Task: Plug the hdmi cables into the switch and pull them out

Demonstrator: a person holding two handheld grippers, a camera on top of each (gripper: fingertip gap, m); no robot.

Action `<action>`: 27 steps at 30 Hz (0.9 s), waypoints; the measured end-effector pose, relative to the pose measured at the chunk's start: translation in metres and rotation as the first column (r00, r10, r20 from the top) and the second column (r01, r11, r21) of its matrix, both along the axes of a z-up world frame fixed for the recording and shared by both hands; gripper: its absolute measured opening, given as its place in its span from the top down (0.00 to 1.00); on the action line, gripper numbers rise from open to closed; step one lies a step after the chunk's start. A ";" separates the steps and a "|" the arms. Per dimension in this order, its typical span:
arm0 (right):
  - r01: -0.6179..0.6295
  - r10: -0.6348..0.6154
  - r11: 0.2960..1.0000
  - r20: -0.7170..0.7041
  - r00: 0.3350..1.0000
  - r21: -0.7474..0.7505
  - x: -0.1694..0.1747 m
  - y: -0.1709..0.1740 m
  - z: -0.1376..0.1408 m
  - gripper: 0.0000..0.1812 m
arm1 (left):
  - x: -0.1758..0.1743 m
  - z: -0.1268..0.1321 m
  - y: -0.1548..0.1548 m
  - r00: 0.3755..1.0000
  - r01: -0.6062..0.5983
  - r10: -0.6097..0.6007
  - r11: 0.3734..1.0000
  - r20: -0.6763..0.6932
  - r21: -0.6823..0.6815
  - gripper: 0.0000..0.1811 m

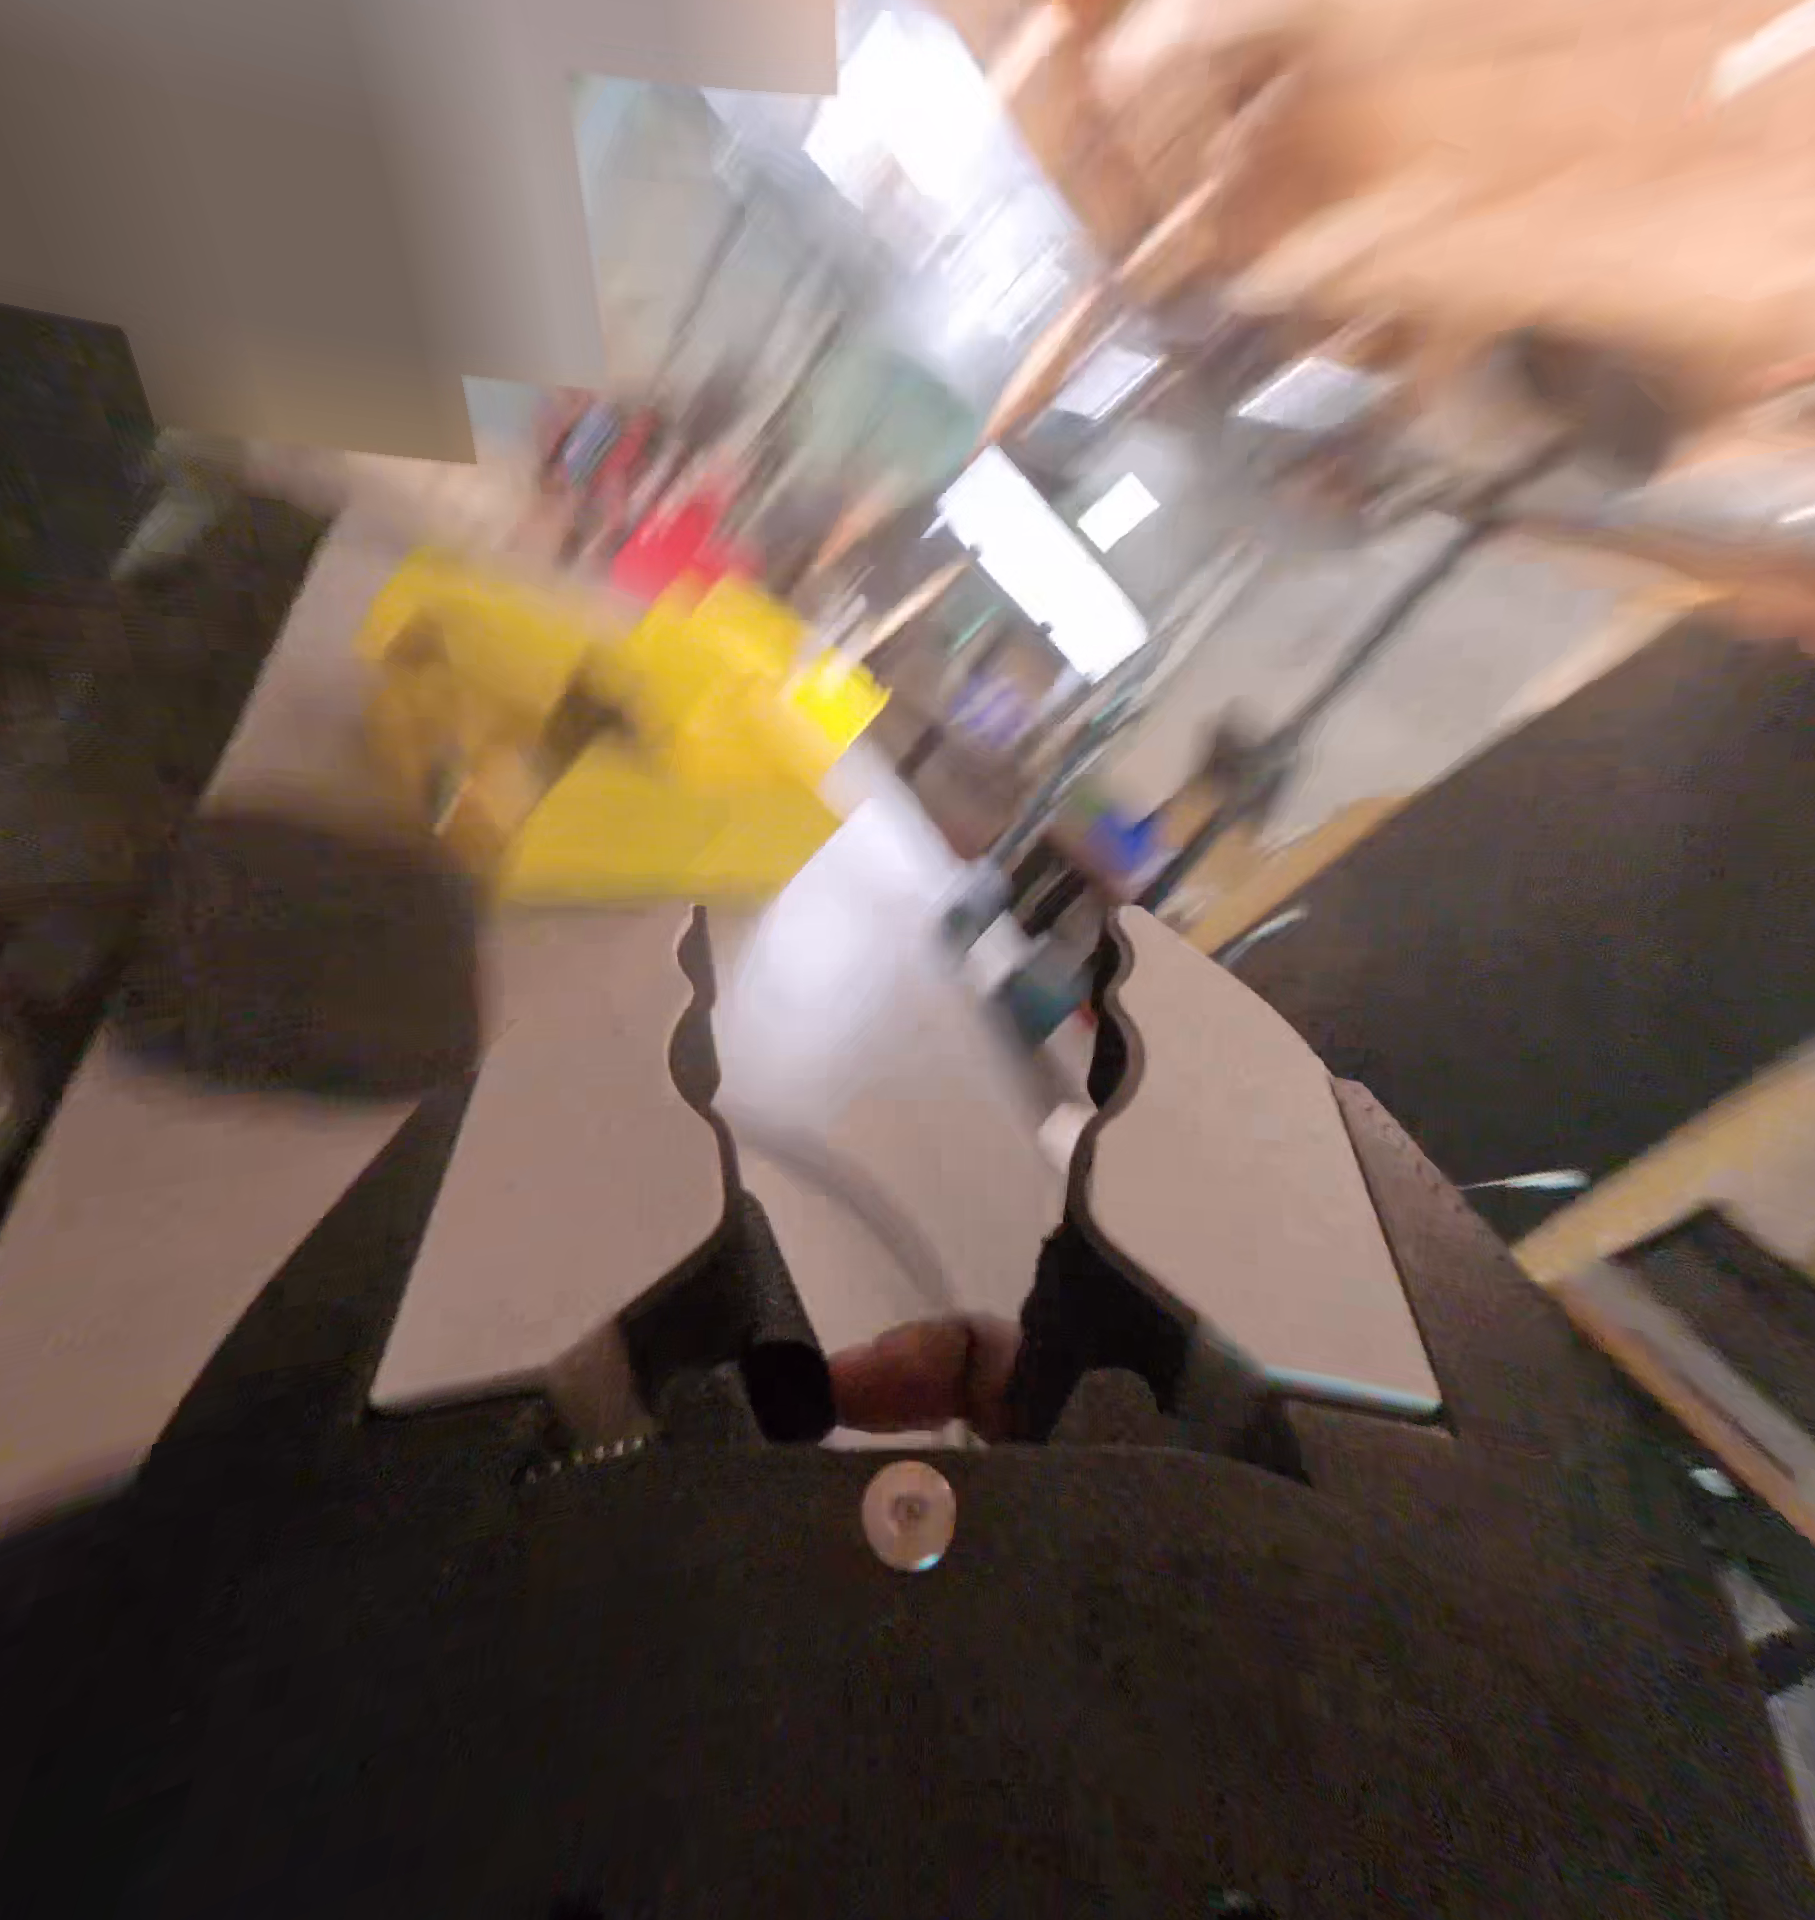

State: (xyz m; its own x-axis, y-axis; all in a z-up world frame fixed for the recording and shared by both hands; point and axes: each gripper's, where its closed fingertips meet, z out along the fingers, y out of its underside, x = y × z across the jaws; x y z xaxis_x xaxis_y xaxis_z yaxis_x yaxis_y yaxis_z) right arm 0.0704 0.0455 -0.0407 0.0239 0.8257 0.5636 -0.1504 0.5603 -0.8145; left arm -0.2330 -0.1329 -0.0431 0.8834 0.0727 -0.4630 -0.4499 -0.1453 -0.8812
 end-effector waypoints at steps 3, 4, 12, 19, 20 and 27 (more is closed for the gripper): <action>-0.052 -0.010 0.968 -0.247 0.969 -0.246 0.031 0.008 0.045 0.84 | -0.004 -0.059 -0.009 0.998 0.034 -0.017 0.950 0.058 -0.311 0.74; -0.079 0.043 0.935 -0.109 0.993 -0.347 0.026 0.006 0.032 0.86 | -0.006 -0.084 -0.015 0.997 0.042 -0.008 0.896 0.079 -0.442 0.73; -0.271 0.039 0.847 -0.455 0.890 -0.457 0.072 0.015 0.085 0.77 | -0.050 -0.175 -0.030 0.963 -0.045 0.248 0.544 0.109 -0.838 0.75; -0.288 -0.074 0.847 -0.636 0.768 -0.446 0.113 0.034 0.103 0.86 | -0.042 -0.164 -0.021 0.988 -0.045 0.143 0.600 0.051 -0.799 0.90; -0.277 -0.072 0.850 -0.618 0.783 -0.449 0.108 0.033 0.101 0.86 | -0.041 -0.165 -0.022 0.988 -0.042 0.142 0.594 0.054 -0.804 0.90; -0.256 0.019 0.838 -0.442 0.897 -0.483 0.069 0.018 0.083 0.81 | -0.043 -0.154 -0.014 0.995 -0.042 0.098 0.656 0.029 -0.753 0.95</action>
